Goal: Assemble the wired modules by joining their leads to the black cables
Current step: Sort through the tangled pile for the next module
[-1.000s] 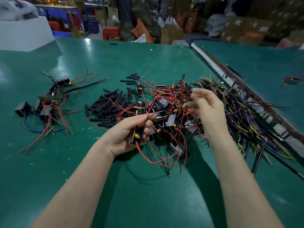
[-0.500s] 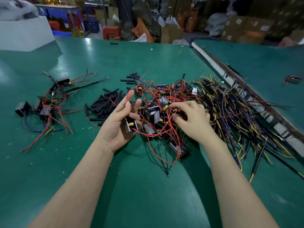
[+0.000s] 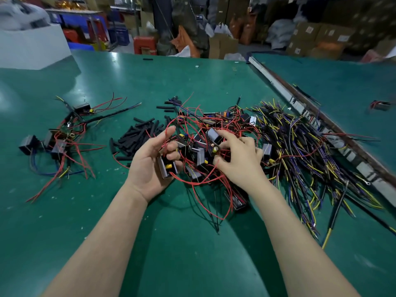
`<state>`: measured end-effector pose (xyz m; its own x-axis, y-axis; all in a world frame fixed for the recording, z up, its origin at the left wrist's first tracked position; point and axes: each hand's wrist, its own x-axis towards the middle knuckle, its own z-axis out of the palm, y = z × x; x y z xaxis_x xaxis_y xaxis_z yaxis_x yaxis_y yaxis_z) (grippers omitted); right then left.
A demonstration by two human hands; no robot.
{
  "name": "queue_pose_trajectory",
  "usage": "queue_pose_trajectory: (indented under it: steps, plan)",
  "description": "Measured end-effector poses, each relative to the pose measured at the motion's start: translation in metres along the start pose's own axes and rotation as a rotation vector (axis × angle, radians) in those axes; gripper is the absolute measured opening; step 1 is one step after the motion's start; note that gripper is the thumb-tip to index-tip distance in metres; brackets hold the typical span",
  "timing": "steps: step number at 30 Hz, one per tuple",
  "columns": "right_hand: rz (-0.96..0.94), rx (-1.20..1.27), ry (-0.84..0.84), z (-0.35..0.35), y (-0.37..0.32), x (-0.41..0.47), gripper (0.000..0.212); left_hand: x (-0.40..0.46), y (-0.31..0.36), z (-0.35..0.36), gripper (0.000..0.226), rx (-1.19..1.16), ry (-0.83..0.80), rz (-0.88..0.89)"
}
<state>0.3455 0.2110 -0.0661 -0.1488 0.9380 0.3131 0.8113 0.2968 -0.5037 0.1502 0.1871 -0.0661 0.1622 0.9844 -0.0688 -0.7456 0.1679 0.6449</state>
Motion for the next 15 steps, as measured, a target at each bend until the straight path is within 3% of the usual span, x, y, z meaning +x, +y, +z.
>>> queue_pose_trajectory:
  steps: [3,7,9,11,15]
  plan:
    - [0.063,-0.036,0.008,-0.005,-0.003,0.003,0.046,0.001,0.002,-0.002,0.021,-0.018,0.045,0.028]
    - [0.041,-0.030,-0.051,-0.010,-0.002,0.001,0.050,0.001,0.002,-0.003,0.021,-0.018,0.045,0.039]
    - [-0.008,0.027,-0.088,-0.013,-0.002,-0.001,0.027,0.001,0.003,-0.003,0.019,-0.031,0.054,0.047]
    - [-0.019,0.205,-0.099,-0.018,-0.004,-0.002,0.015,0.002,0.004,-0.004,0.016,-0.051,0.084,0.065]
    - [0.070,0.887,0.079,-0.038,-0.011,-0.002,0.020,0.002,0.004,-0.006,0.015,-0.108,0.091,0.083]
